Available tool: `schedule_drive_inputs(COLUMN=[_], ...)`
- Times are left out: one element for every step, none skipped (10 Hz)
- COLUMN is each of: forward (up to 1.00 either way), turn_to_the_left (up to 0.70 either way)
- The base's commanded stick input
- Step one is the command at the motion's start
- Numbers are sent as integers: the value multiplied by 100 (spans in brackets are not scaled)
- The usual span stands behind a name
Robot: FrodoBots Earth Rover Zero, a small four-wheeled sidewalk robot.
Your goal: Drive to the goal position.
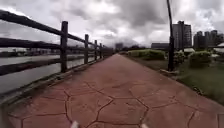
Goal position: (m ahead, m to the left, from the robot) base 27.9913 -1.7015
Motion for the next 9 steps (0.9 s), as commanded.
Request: schedule_drive_inputs(forward=[70, 70, 70, 70, 70, 70, 70, 70, 70], turn_to_the_left=[0, 0, 0, 0, 0, 0, 0, 0, 0])
